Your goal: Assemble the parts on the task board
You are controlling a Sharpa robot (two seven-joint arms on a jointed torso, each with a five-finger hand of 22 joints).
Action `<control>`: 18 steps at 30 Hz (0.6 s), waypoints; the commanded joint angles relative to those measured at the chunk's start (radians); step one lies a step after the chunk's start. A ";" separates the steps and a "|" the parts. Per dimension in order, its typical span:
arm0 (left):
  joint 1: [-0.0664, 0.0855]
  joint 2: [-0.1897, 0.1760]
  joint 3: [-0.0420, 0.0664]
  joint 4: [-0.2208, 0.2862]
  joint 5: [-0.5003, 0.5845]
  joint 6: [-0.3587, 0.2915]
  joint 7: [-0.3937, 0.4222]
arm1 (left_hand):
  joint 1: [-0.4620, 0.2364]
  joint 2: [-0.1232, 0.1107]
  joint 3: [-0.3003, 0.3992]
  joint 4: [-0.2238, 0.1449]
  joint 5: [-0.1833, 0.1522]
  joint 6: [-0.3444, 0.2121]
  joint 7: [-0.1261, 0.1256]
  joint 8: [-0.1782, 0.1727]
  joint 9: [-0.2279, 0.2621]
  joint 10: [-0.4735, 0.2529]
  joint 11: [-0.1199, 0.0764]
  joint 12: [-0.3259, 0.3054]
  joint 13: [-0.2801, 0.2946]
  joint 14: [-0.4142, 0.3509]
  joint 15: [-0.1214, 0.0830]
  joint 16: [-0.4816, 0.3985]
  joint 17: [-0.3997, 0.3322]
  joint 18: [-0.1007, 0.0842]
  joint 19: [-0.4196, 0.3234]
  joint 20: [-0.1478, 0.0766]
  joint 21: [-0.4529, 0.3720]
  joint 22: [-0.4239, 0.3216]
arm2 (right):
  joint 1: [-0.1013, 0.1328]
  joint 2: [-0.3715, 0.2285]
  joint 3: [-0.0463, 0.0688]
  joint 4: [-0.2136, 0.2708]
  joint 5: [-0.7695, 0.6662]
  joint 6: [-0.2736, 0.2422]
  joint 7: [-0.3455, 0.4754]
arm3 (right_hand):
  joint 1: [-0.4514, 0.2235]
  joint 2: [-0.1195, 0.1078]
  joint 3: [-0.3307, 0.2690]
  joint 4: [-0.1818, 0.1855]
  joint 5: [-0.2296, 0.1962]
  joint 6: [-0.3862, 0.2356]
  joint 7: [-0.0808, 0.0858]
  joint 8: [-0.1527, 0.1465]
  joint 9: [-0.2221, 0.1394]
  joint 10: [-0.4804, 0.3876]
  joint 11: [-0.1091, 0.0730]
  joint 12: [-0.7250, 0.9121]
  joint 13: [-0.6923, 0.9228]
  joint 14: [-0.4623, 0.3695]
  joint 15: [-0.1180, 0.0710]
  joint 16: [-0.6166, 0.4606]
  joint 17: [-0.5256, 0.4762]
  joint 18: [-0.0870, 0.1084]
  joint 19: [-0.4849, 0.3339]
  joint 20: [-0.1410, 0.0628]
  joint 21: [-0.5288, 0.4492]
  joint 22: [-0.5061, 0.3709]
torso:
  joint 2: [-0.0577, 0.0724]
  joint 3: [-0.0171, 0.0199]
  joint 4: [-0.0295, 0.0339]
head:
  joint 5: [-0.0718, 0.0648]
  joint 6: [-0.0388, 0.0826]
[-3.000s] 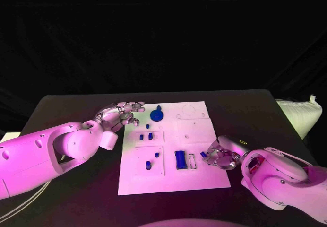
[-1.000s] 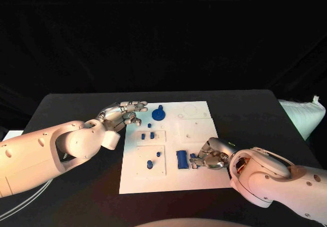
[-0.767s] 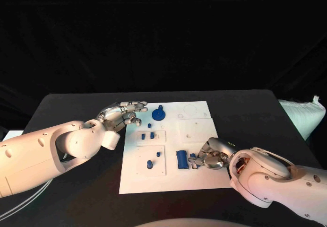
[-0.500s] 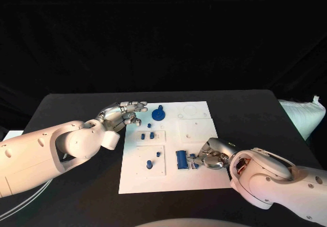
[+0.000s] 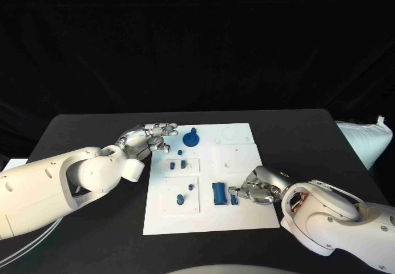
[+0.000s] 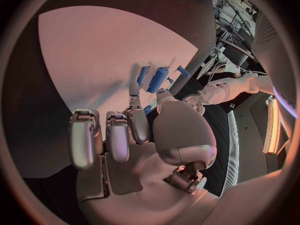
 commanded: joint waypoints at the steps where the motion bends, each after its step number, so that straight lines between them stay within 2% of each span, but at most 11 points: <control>1: 0.000 0.001 0.000 0.002 -0.003 0.022 0.004 | -0.004 0.003 0.000 -0.008 0.004 -0.005 -0.001 0.004 0.001 -0.008 -0.003 0.007 0.001 -0.005 0.002 0.002 -0.001 0.011 -0.008 0.002 -0.004 -0.001 | -0.001 -0.004 0.000 0.002 -0.015 -0.007 0.014 | 0.010 0.007 -0.010 -0.001 0.008 0.002 -0.001 0.005 0.002 0.058 -0.007 0.003 0.145 0.103 -0.008 0.003 0.249 -0.013 0.063 -0.004 0.005 0.155 | 0.000 0.0001 0.0010 | 0.000 0.000; 6: 0.000 0.002 0.000 0.000 -0.003 0.022 0.005 | -0.004 0.003 0.000 -0.008 0.004 -0.005 -0.001 0.004 0.001 -0.008 -0.003 0.007 0.001 -0.005 0.002 0.002 -0.001 0.011 -0.008 0.002 -0.004 -0.001 | -0.001 -0.012 0.000 0.000 0.012 -0.031 0.054 | 0.064 0.012 -0.022 -0.011 0.019 -0.016 0.005 -0.003 0.005 0.055 -0.003 -0.003 0.144 0.102 -0.006 -0.002 0.242 -0.011 0.059 -0.003 -0.003 0.146 | -0.001 -0.0005 0.0011 | -0.001 0.000; 8: 0.000 0.003 0.000 -0.002 -0.003 0.021 0.006 | -0.004 0.003 0.000 -0.008 0.004 -0.005 -0.001 0.004 0.001 -0.008 -0.003 0.007 0.001 -0.005 0.002 0.002 -0.001 0.011 -0.008 0.002 -0.004 -0.001 | 0.000 -0.016 0.001 -0.002 0.044 -0.054 0.084 | 0.101 0.005 -0.030 -0.023 0.026 -0.049 0.017 -0.022 0.000 0.048 0.007 -0.024 0.136 0.099 0.001 -0.010 0.228 -0.007 0.052 0.001 -0.018 0.130 | -0.003 -0.0009 0.0018 | -0.002 0.002; 11: -0.001 0.007 0.000 -0.008 -0.003 0.018 0.009 | -0.005 0.003 0.000 -0.008 0.004 -0.006 -0.001 0.004 0.001 -0.008 -0.002 0.008 0.001 -0.006 0.002 0.002 -0.002 0.011 -0.009 0.002 -0.004 -0.001 | 0.012 -0.022 0.002 -0.020 0.136 -0.103 0.145 | 0.135 -0.018 -0.051 -0.033 0.031 -0.100 0.037 -0.051 -0.013 0.029 0.024 -0.089 0.109 0.091 0.015 -0.032 0.197 0.002 0.036 0.012 -0.051 0.094 | -0.004 -0.0018 0.0026 | -0.005 0.006; 13: -0.003 0.009 0.000 -0.014 -0.003 0.012 0.014 | -0.007 0.002 -0.001 -0.008 0.004 -0.006 0.000 0.005 0.001 -0.009 -0.002 0.009 0.001 -0.008 0.003 0.001 -0.005 0.011 -0.009 0.003 -0.004 -0.001 | 0.031 -0.023 0.003 -0.048 0.246 -0.137 0.227 | 0.168 -0.021 -0.060 -0.041 0.031 -0.121 0.048 -0.063 -0.022 0.002 0.034 -0.176 0.071 0.081 0.024 -0.061 0.155 0.013 0.016 0.021 -0.093 0.050 | -0.009 -0.0026 0.0026 | -0.006 0.010; 16: -0.007 0.014 0.000 -0.024 -0.002 -0.004 0.024 | -0.014 0.001 -0.005 -0.006 0.002 -0.008 0.000 0.007 0.001 -0.012 -0.001 0.013 0.000 -0.023 0.005 -0.011 -0.030 0.011 -0.016 0.004 -0.007 -0.003 | 0.057 -0.021 0.003 -0.099 0.433 -0.168 0.362 | 0.237 -0.007 -0.060 -0.066 0.033 -0.144 0.059 -0.067 -0.037 -0.032 0.043 -0.275 0.024 0.067 0.034 -0.108 0.095 0.028 -0.011 0.030 -0.154 -0.011 | -0.016 -0.0046 0.0010 | -0.008 0.016; 17: -0.009 0.017 0.000 -0.029 0.000 -0.011 0.029 | -0.016 0.000 -0.007 -0.006 -0.002 -0.009 0.001 0.008 0.000 -0.015 -0.001 0.016 0.000 -0.047 0.006 -0.029 -0.065 0.010 -0.025 0.005 -0.012 -0.005 | 0.067 -0.018 0.003 -0.121 0.511 -0.173 0.416 | 0.264 -0.001 -0.057 -0.078 0.028 -0.152 0.064 -0.068 -0.043 -0.053 0.046 -0.336 -0.006 0.057 0.034 -0.139 0.056 0.037 -0.028 0.034 -0.192 -0.050 | -0.020 -0.0055 0.0010 | -0.009 0.020; 18: -0.011 0.020 0.000 -0.035 0.002 -0.020 0.035 | -0.019 0.000 -0.010 -0.006 -0.010 -0.010 0.001 0.010 0.001 -0.016 0.000 0.020 0.000 -0.073 0.008 -0.047 -0.092 0.009 -0.040 0.007 -0.020 -0.009 | 0.078 -0.014 0.003 -0.143 0.589 -0.178 0.467 | 0.294 0.005 -0.052 -0.093 0.024 -0.163 0.068 -0.069 -0.049 -0.096 0.050 -0.453 -0.061 0.035 0.039 -0.199 -0.017 0.055 -0.062 0.035 -0.265 -0.124 | -0.025 -0.0072 0.0013 | -0.011 0.023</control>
